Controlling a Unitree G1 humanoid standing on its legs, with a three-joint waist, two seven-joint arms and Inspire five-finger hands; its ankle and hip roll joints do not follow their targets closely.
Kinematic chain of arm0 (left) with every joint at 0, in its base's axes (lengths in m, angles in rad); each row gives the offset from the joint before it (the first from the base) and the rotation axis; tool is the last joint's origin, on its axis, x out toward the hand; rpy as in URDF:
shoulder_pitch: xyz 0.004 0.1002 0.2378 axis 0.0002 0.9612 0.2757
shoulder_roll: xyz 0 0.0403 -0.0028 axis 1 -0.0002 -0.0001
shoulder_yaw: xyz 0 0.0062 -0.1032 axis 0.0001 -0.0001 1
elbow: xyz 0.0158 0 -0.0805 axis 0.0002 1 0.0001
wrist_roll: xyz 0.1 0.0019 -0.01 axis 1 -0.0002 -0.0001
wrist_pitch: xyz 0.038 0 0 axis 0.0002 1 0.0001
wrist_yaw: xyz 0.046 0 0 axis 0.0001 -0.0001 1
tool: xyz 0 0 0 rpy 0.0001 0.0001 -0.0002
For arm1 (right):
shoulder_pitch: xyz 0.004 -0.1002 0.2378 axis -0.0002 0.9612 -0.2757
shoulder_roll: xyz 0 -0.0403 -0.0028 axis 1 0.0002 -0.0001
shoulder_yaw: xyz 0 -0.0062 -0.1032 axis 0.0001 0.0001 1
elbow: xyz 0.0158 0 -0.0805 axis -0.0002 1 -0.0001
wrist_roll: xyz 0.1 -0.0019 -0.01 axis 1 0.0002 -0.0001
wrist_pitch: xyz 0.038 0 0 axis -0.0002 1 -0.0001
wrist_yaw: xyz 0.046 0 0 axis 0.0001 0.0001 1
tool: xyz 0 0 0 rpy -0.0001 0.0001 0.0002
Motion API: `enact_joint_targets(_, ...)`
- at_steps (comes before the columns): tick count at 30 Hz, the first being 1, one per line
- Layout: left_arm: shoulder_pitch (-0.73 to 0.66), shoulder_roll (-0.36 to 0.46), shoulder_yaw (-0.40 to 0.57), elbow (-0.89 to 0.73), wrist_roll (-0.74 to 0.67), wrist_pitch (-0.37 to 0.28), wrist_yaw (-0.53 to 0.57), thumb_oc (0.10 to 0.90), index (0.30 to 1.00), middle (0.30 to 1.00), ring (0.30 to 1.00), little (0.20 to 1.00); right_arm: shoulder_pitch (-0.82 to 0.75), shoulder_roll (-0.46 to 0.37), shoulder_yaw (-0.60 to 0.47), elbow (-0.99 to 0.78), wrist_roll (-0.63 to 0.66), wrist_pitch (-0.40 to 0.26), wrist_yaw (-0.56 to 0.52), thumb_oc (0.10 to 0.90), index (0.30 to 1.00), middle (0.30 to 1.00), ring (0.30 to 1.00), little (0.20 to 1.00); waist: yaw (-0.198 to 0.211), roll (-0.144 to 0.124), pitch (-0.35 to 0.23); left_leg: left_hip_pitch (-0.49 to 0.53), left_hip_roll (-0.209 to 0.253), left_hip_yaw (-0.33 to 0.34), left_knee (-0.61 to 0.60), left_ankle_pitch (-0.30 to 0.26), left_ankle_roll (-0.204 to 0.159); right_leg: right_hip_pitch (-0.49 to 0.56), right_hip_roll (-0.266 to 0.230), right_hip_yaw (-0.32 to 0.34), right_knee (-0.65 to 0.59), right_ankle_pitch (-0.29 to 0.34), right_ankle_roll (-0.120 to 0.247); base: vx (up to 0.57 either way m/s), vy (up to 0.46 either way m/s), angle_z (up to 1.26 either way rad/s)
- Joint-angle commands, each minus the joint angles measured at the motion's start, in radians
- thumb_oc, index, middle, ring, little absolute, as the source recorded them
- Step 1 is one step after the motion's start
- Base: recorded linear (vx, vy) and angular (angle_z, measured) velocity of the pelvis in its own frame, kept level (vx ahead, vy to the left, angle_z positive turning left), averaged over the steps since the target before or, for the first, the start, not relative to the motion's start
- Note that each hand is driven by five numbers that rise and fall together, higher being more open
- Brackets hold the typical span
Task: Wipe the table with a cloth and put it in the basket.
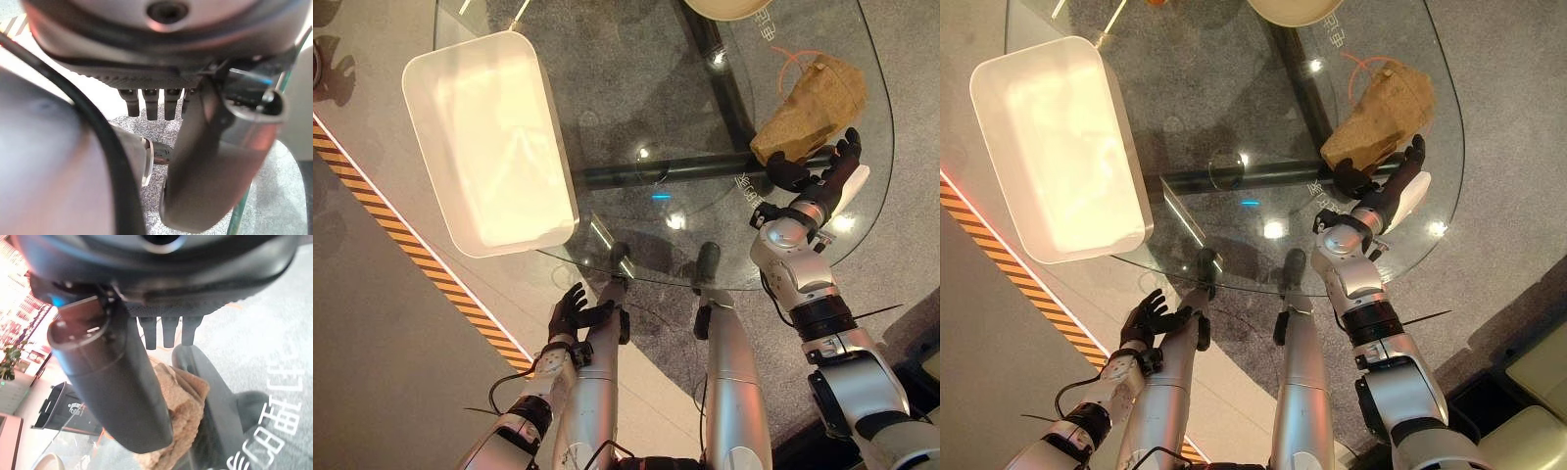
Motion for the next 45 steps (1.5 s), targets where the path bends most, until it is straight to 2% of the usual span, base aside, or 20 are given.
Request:
enact_joint_targets(1, 0.146, -0.060, -0.023, 0.015, -0.030, 0.007, 0.017, 0.800, 0.900, 0.900, 0.900, 0.900, -0.040, -0.052, -0.027, -0.085, -0.003, -0.110, -0.013, 0.800, 0.900, 0.900, 0.900, 0.900, 0.017, 0.034, -0.021, -0.013, -0.012, 0.078, 0.028, -0.018, 0.055, 0.004, 0.057, 0.017, -0.083, 0.097, -0.020, 0.00, 0.000, 0.00)
enact_joint_targets(7, 0.150, -0.065, -0.023, 0.005, -0.031, 0.006, 0.022, 0.800, 0.900, 0.900, 0.900, 0.900, -0.047, -0.019, -0.033, -0.141, 0.041, -0.131, -0.008, 0.800, 0.900, 0.900, 0.900, 0.900, 0.017, 0.036, -0.021, -0.010, -0.013, 0.081, 0.022, -0.016, 0.054, 0.005, 0.057, 0.018, -0.084, 0.095, -0.021, 0.00, 0.005, 0.00)
enact_joint_targets(9, 0.148, -0.068, -0.021, 0.005, -0.031, 0.007, 0.023, 0.800, 0.900, 0.900, 0.900, 0.900, -0.041, 0.001, -0.037, -0.155, 0.144, -0.162, 0.014, 0.800, 0.900, 0.900, 0.900, 0.900, 0.016, 0.035, -0.021, -0.005, -0.014, 0.083, 0.019, -0.016, 0.054, 0.009, 0.058, 0.018, -0.085, 0.095, -0.023, 0.00, 0.000, 0.00)
enact_joint_targets(12, 0.145, -0.071, -0.021, 0.004, -0.033, 0.011, 0.026, 0.800, 0.900, 0.900, 0.900, 0.900, -0.024, 0.027, -0.039, -0.169, 0.230, -0.209, 0.040, 0.800, 0.900, 0.900, 0.900, 0.900, 0.015, 0.032, -0.021, 0.000, -0.015, 0.086, 0.013, -0.014, 0.054, 0.013, 0.058, 0.017, -0.089, 0.095, -0.024, 0.00, 0.000, 0.00)
enact_joint_targets(14, 0.145, -0.074, -0.024, 0.007, -0.034, 0.007, 0.028, 0.800, 0.900, 0.900, 0.900, 0.900, -0.004, 0.050, -0.041, -0.191, 0.262, -0.241, 0.058, 0.800, 0.900, 0.900, 0.900, 0.900, 0.013, 0.030, -0.021, 0.000, -0.015, 0.089, 0.012, -0.014, 0.055, 0.015, 0.057, 0.016, -0.092, 0.096, -0.025, 0.00, 0.000, 0.00)
enact_joint_targets(16, 0.147, -0.075, -0.025, 0.006, -0.034, 0.008, 0.032, 0.800, 0.900, 0.900, 0.900, 0.900, 0.011, 0.066, -0.042, -0.218, 0.278, -0.244, 0.059, 0.800, 0.900, 0.900, 0.900, 0.900, 0.010, 0.027, -0.021, 0.002, -0.014, 0.090, 0.012, -0.014, 0.056, 0.015, 0.058, 0.018, -0.090, 0.097, -0.024, 0.00, 0.000, 0.00)
enact_joint_targets(20, 0.151, -0.077, -0.026, 0.003, -0.034, 0.008, 0.039, 0.800, 0.900, 0.900, 0.900, 0.900, 0.026, 0.082, -0.044, -0.241, 0.289, -0.239, -0.003, 0.800, 0.900, 0.900, 0.900, 0.900, 0.008, 0.025, -0.021, -0.001, -0.014, 0.091, 0.014, -0.013, 0.057, 0.011, 0.058, 0.020, -0.089, 0.101, -0.023, 0.00, 0.000, 0.00)
enact_joint_targets(23, 0.150, -0.079, -0.030, 0.005, -0.029, 0.008, 0.040, 0.800, 0.900, 0.900, 0.900, 0.900, 0.019, 0.084, -0.055, -0.216, 0.328, -0.269, -0.030, 0.800, 0.900, 0.900, 0.900, 0.900, 0.010, 0.026, -0.021, -0.004, -0.014, 0.093, 0.016, -0.014, 0.058, 0.008, 0.054, 0.017, -0.091, 0.105, -0.023, 0.00, 0.000, 0.00)
enact_joint_targets(30, 0.136, -0.084, -0.045, 0.007, -0.035, 0.015, 0.042, 0.800, 0.900, 0.900, 0.900, 0.900, -0.051, 0.070, -0.062, -0.138, 0.354, -0.277, -0.074, 0.800, 0.900, 0.900, 0.900, 0.900, 0.022, 0.035, -0.021, -0.012, -0.020, 0.086, 0.019, -0.016, 0.062, 0.002, 0.049, 0.015, -0.091, 0.108, -0.022, 0.00, 0.000, 0.00)
enact_joint_targets(33, 0.134, -0.085, -0.053, 0.006, -0.036, 0.023, 0.045, 0.800, 0.900, 0.900, 0.900, 0.900, -0.083, 0.059, -0.061, -0.099, 0.371, -0.259, -0.103, 0.800, 0.900, 0.900, 0.900, 0.900, 0.031, 0.038, -0.021, -0.017, -0.024, 0.080, 0.021, -0.015, 0.063, -0.001, 0.045, 0.011, -0.092, 0.110, -0.021, 0.00, 0.000, 0.00)
enact_joint_targets(38, 0.132, -0.084, -0.056, 0.006, -0.038, 0.026, 0.044, 0.800, 0.900, 0.900, 0.900, 0.900, -0.096, 0.051, -0.057, -0.075, 0.378, -0.260, -0.101, 0.800, 0.900, 0.900, 0.900, 0.900, 0.035, 0.041, -0.021, -0.020, -0.026, 0.077, 0.022, -0.016, 0.064, -0.005, 0.044, 0.010, -0.090, 0.111, -0.020, 0.01, 0.008, 0.02)
enact_joint_targets(41, 0.128, -0.084, -0.068, -0.007, -0.038, 0.032, 0.047, 0.800, 0.900, 0.900, 0.900, 0.900, -0.145, 0.023, -0.053, -0.004, 0.400, -0.265, -0.130, 0.800, 0.900, 0.900, 0.900, 0.900, 0.051, 0.046, -0.021, -0.038, -0.034, 0.065, 0.028, -0.017, 0.068, -0.021, 0.041, 0.004, -0.086, 0.112, -0.018, 0.04, 0.022, 0.03)
enact_joint_targets(45, 0.131, -0.080, -0.073, -0.016, -0.038, 0.040, 0.050, 0.800, 0.900, 0.900, 0.900, 0.900, -0.174, 0.007, -0.049, 0.016, 0.372, -0.237, -0.154, 0.800, 0.900, 0.900, 0.900, 0.900, 0.059, 0.044, -0.021, -0.046, -0.037, 0.057, 0.029, -0.018, 0.069, -0.027, 0.040, -0.002, -0.086, 0.114, -0.016, 0.02, 0.005, 0.05)
